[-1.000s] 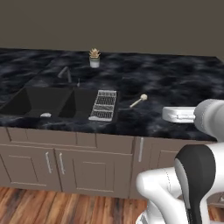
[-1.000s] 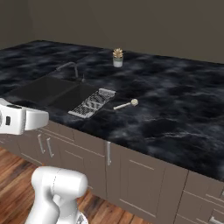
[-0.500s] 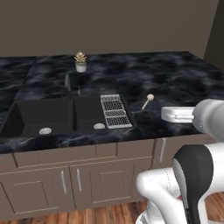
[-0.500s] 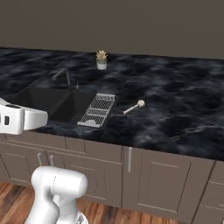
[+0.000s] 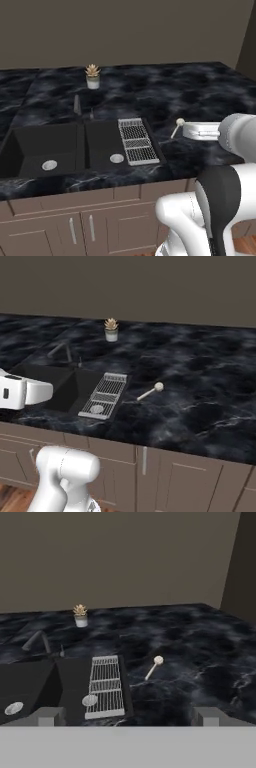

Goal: Grab the spray bottle from the cabinet, then place it next to the cutting board for sanitizing. Then grab the dish brush from the countertop next to the sink and place it next to the cutting board.

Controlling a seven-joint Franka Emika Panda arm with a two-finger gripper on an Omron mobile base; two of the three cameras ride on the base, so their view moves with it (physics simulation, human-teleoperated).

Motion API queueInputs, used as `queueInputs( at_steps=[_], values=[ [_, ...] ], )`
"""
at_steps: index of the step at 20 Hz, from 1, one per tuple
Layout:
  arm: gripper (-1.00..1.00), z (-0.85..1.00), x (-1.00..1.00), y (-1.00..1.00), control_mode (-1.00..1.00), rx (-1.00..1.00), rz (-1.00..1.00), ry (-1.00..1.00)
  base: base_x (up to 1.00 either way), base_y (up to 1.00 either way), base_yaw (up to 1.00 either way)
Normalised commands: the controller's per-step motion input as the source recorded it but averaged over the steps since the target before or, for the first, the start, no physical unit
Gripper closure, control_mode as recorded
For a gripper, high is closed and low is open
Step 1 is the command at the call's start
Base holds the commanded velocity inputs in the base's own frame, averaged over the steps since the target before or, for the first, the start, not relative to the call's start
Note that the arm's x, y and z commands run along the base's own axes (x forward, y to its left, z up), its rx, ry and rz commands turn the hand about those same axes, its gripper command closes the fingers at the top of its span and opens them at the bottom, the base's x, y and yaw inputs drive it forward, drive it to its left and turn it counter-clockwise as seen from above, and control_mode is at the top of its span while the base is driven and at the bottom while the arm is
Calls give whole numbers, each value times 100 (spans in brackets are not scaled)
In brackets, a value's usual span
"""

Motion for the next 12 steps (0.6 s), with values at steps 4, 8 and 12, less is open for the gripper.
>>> queueInputs(
  at_steps=[4,8,12],
  values=[
    [-100,0,0,0,100,0,0,0,42,0,0],
    [-100,0,0,0,100,0,0,0,22,-2,-1],
    [-100,0,0,0,100,0,0,0,0,-14,-11]
  ],
)
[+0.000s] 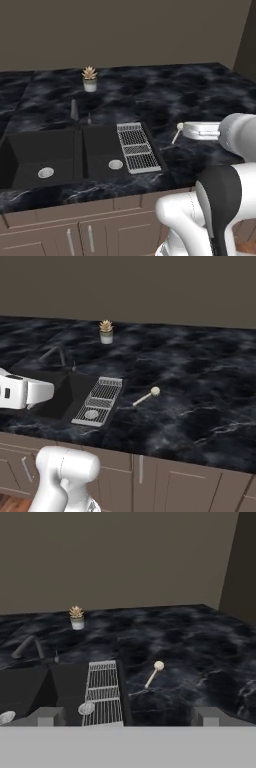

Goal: Grab the spray bottle from the cabinet, then place it next to the cutting board for sanitizing. Then grab the dish brush from the countertop next to the sink and place it next to the cutting board.

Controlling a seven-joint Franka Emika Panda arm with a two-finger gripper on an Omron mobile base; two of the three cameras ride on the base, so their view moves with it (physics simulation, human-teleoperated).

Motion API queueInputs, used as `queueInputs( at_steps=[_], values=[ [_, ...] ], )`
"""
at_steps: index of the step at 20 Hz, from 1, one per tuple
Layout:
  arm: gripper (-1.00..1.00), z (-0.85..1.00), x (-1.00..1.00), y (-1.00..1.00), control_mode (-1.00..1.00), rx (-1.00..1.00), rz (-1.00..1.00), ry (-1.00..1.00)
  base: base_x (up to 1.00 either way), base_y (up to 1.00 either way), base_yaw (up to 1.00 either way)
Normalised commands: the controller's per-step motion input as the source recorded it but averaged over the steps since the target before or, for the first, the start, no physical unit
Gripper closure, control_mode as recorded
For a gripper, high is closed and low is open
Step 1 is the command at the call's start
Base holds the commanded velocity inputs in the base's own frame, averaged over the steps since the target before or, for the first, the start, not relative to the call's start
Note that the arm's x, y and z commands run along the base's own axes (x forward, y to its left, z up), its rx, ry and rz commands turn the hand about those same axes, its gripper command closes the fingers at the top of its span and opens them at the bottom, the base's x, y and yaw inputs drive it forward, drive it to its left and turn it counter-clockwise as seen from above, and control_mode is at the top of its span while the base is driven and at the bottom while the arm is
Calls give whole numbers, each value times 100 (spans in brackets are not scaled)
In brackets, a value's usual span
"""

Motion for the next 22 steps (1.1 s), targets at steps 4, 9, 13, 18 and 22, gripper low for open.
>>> queueInputs(
  at_steps=[4,9,13,18,22],
  values=[
    [-100,0,0,0,100,0,0,0,2,-12,-21],
    [-100,0,0,0,100,0,0,0,11,0,-3],
    [-100,0,0,0,100,0,0,0,50,0,0],
    [-100,0,0,0,100,0,0,0,45,0,0],
    [-100,0,5,-3,-100,0,0,1,13,-4,0]
  ],
)
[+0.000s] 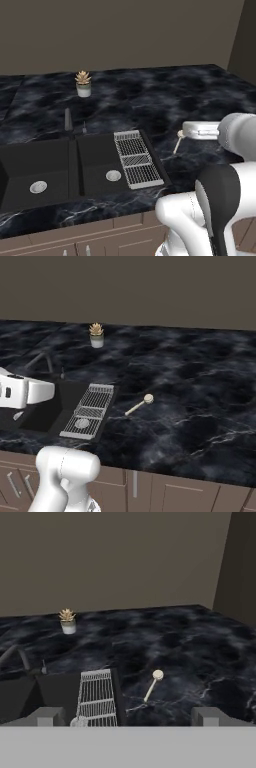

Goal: Grab the spray bottle from the cabinet, then place it next to the cutting board for sanitizing. Then grab the dish brush from the countertop next to the sink and place it next to the cutting board.

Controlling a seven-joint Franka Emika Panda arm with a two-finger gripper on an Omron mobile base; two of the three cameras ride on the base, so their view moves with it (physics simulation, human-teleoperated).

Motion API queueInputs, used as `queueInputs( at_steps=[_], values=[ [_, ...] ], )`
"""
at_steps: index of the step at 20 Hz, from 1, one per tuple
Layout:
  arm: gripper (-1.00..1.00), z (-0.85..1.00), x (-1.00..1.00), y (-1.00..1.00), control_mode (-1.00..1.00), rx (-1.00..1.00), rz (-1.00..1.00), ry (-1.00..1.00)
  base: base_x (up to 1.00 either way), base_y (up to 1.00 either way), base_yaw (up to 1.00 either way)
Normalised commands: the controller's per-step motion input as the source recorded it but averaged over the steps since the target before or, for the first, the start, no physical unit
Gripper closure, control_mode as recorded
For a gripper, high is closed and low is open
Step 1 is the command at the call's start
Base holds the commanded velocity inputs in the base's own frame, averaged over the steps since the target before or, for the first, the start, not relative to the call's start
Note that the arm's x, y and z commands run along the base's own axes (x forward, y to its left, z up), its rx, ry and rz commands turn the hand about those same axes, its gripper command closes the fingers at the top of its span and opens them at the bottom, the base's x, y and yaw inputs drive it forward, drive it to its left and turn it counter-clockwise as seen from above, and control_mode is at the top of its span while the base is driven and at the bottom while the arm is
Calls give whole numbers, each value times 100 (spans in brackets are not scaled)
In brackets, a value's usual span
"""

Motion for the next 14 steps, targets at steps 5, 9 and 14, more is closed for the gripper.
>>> queueInputs(
  at_steps=[5,9,14],
  values=[
    [-100,-16,51,-33,-100,1,0,28,0,0,0],
    [-100,-63,100,-38,-100,0,0,55,0,0,0],
    [-100,-81,100,-21,-100,0,0,58,0,0,0]
  ],
)
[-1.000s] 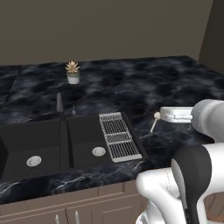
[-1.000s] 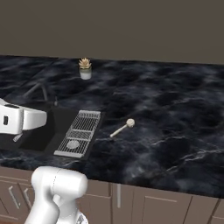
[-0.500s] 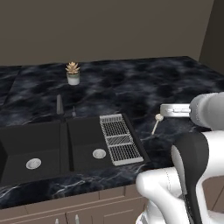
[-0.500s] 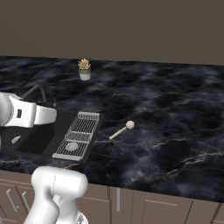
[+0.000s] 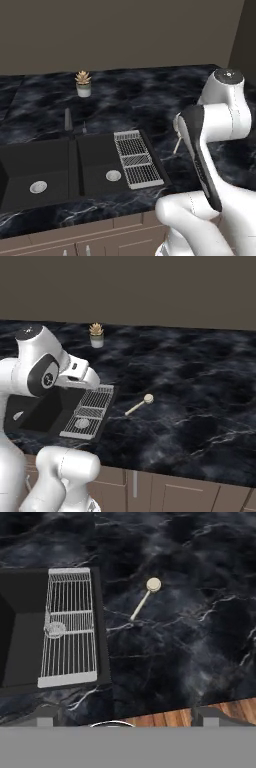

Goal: Grab the spray bottle from the cabinet, then place it next to the cutting board for sanitizing. Then grab the dish brush from the countertop next to the sink and place it next to the cutting board.

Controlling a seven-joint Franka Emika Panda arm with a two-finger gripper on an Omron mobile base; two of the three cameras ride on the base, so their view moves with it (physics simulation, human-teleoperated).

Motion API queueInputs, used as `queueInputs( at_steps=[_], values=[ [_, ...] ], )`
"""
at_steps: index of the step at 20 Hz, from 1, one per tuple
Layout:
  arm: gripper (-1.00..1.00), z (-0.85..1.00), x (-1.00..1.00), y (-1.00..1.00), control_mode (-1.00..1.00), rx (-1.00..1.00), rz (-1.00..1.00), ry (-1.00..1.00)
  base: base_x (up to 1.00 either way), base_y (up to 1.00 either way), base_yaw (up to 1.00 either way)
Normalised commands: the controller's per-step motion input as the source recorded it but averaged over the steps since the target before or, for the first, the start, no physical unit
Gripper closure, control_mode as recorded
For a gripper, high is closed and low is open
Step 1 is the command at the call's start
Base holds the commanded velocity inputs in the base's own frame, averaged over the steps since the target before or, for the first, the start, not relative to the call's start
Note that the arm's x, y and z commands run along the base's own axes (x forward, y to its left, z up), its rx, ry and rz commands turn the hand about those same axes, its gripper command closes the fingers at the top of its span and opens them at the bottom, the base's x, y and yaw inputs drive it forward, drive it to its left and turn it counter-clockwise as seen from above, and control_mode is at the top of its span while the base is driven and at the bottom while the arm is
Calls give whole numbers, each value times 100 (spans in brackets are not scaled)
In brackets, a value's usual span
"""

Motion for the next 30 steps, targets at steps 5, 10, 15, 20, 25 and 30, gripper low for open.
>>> queueInputs(
  at_steps=[5,10,15,20,25,30],
  values=[
    [-100,-88,95,-16,-100,0,-9,33,0,0,0],
    [-100,-67,84,-17,-100,0,-17,9,0,0,0],
    [-100,-52,79,-25,-100,0,-13,2,0,0,0],
    [-100,-48,70,-34,-100,0,-10,7,0,0,0],
    [-100,-41,44,-39,-100,0,-4,8,0,0,0],
    [-100,-37,39,-29,-100,1,-3,13,0,0,0]
  ],
)
